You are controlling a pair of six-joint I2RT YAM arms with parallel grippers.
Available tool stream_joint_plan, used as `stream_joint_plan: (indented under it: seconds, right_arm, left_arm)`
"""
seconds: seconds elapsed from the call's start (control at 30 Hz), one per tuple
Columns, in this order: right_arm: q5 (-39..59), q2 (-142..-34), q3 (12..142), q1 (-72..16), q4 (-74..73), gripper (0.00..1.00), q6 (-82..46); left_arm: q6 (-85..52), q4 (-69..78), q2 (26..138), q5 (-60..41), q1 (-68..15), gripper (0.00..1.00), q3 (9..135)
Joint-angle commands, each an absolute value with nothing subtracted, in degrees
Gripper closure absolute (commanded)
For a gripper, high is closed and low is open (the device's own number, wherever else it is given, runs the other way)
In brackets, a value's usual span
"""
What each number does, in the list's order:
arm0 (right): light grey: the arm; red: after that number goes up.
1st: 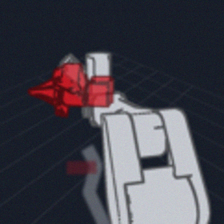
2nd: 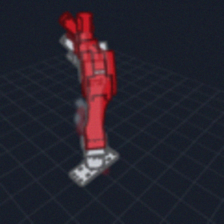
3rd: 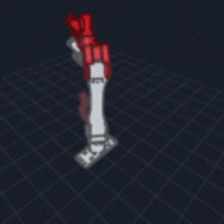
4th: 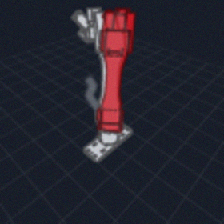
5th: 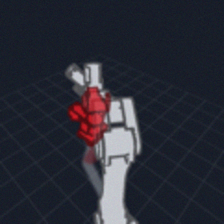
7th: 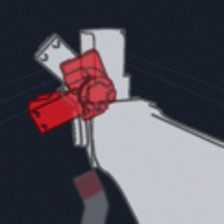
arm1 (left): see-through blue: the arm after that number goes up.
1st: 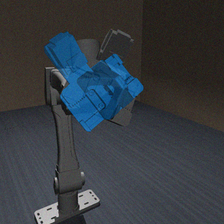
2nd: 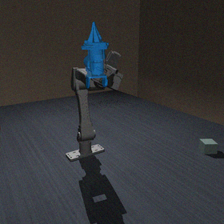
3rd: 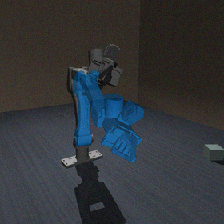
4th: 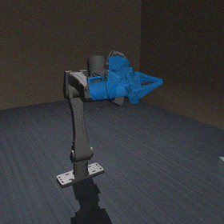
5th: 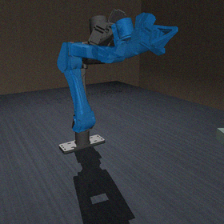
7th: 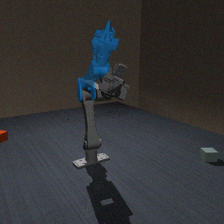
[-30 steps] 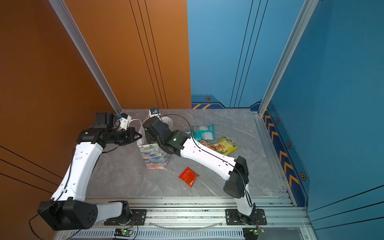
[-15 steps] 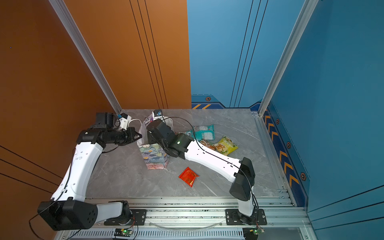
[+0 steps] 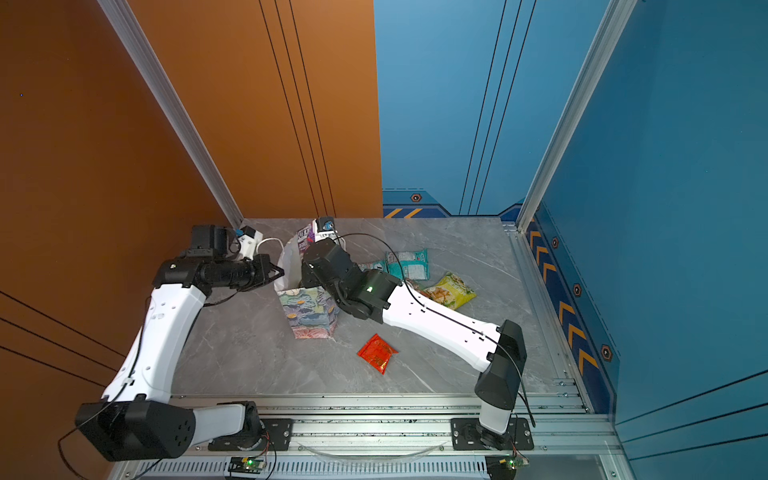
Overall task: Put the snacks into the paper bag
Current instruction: 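Lower the purple Berries bag into the paper bag with the right gripper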
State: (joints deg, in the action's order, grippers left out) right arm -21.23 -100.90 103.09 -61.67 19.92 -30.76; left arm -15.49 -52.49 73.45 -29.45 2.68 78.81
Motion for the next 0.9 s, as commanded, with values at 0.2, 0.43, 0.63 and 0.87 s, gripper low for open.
stream_joint_plan:
  seconds: [0.2,0.43,0.63,0.87]
  right_arm:
    - [-19.8,-100.6,101.7,-61.7,16.9,1.0,-33.7]
    - [-17.1,-102.5,102.5,-60.5,16.0,1.0,-35.4]
    - [-15.2,-103.2,102.5,-59.1,14.3,1.0,-37.1]
    - [-12.0,-104.3,102.6,-57.0,12.0,1.0,-38.9]
  left_arm:
    - [-15.9,-50.6,72.4,-32.2,2.5,1.0,79.2]
    - [-15.8,-50.6,72.1,-32.2,2.5,1.0,79.1]
    - [-15.8,-50.6,72.2,-32.3,2.6,1.0,79.1]
    - [-15.8,-50.6,72.1,-32.1,2.6,1.0,79.0]
